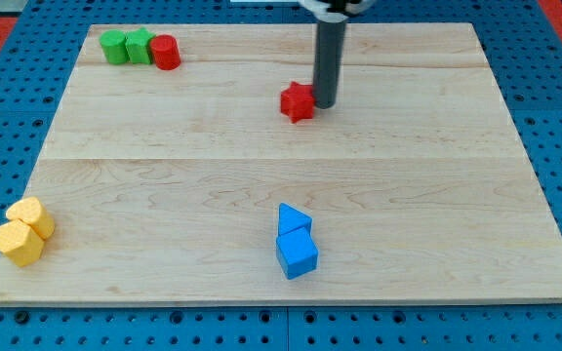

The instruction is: Slide red star below green star

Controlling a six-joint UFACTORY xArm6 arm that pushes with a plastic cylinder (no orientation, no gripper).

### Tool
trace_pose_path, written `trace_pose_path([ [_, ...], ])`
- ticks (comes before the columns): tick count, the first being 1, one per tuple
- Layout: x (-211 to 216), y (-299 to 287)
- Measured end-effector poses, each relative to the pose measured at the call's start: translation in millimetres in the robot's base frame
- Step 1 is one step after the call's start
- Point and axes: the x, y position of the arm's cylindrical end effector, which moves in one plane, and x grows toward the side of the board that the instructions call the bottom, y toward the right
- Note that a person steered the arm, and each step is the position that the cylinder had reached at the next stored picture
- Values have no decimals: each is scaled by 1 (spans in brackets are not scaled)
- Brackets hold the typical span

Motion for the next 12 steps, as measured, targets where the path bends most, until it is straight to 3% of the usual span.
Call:
trace_pose_path([
  [2, 0, -92],
  [4, 30, -107],
  [6, 12, -157],
  [12, -11, -147],
])
